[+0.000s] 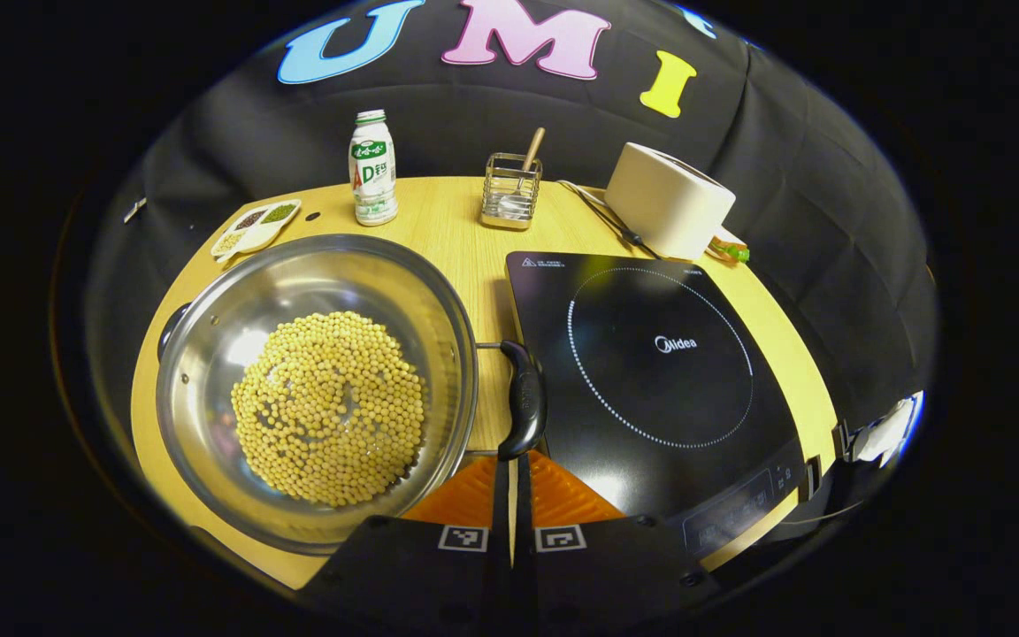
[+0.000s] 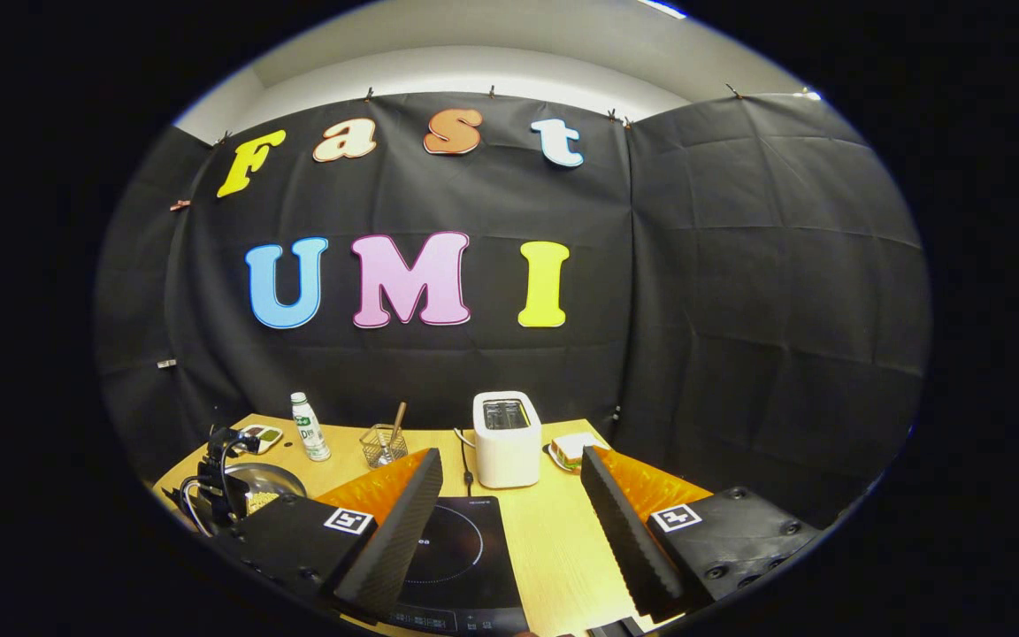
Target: First push the handle of the pot to place it horizontally, then grasp the pot with both hands and set it on the induction cooktop.
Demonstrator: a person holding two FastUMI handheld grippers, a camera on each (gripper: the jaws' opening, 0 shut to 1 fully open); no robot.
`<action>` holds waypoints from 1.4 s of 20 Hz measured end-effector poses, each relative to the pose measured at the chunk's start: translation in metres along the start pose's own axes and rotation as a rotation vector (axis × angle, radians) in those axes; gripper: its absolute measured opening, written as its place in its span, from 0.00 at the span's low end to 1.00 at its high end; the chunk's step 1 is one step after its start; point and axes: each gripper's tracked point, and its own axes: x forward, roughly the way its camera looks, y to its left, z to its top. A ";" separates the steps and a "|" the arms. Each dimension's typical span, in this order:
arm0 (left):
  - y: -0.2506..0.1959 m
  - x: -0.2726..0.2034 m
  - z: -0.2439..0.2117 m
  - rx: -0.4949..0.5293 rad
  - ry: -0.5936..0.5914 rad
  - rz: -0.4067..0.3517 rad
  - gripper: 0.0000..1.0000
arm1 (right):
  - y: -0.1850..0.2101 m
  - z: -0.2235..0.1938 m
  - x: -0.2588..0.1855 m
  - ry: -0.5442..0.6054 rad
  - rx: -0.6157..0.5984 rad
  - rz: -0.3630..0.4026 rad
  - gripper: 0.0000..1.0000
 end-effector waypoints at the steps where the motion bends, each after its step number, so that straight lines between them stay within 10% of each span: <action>1: 0.000 0.003 0.003 -0.004 -0.004 0.001 0.05 | -0.002 -0.001 0.000 0.001 0.000 -0.004 0.98; 11: 0.000 0.010 0.022 -0.069 -0.048 -0.009 0.05 | -0.006 -0.013 -0.006 0.047 -0.002 -0.010 0.98; 19: 0.022 -0.082 0.016 -0.126 -0.227 -0.073 0.09 | 0.051 -0.044 0.000 0.166 0.039 0.081 0.99; 23: 0.075 -0.137 0.037 -0.146 -0.353 0.008 0.43 | 0.098 -0.050 0.008 0.211 0.077 0.150 0.99; 26: 0.123 -0.170 0.050 -0.164 -0.406 0.084 0.94 | 0.141 -0.059 0.016 0.265 0.108 0.212 0.99; 28: 0.157 -0.179 0.055 -0.171 -0.419 0.134 0.96 | 0.170 -0.069 0.022 0.315 0.130 0.253 0.99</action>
